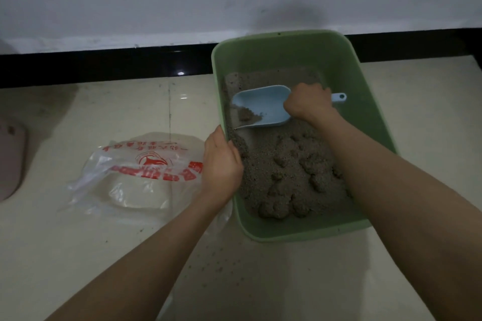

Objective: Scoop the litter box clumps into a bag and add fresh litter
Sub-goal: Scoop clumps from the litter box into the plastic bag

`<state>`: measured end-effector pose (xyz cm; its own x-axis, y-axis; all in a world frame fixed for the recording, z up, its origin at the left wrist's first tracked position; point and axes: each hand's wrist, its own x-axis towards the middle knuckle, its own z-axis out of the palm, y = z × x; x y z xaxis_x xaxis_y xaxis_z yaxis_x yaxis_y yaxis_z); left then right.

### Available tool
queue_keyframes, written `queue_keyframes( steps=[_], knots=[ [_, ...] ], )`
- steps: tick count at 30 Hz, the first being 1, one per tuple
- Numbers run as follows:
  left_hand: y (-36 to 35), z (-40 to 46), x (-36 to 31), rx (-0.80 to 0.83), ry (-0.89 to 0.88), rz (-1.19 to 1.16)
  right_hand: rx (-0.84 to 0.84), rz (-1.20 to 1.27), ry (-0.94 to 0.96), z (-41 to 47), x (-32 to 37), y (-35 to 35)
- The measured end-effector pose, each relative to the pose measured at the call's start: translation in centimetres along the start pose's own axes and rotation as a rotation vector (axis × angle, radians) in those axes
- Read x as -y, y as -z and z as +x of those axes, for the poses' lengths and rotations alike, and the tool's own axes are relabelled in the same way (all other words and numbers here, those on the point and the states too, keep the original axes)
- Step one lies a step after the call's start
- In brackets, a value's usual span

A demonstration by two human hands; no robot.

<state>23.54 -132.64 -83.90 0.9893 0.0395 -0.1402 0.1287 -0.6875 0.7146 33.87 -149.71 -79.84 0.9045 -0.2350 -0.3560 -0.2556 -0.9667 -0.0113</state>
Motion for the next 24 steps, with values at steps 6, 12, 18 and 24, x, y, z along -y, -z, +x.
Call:
queue_keyframes(
  steps=[6, 12, 18, 24],
  knots=[
    [-0.1, 0.0, 0.0, -0.004, -0.013, 0.012, 0.09, 0.132, 0.005, 1.8, -0.6, -1.2],
    [0.0, -0.1, -0.1, -0.012, -0.032, 0.013, 0.154, 0.305, 0.013, 1.8, -1.4, -1.3],
    [0.2, -0.2, 0.1, 0.004, -0.033, 0.017, 0.201, 0.566, -0.023, 0.3, -2.2, -0.8],
    [0.1, 0.3, -0.1, 0.014, -0.002, 0.055, 0.127, 0.703, -0.058, -1.9, -4.5, -0.5]
  ],
)
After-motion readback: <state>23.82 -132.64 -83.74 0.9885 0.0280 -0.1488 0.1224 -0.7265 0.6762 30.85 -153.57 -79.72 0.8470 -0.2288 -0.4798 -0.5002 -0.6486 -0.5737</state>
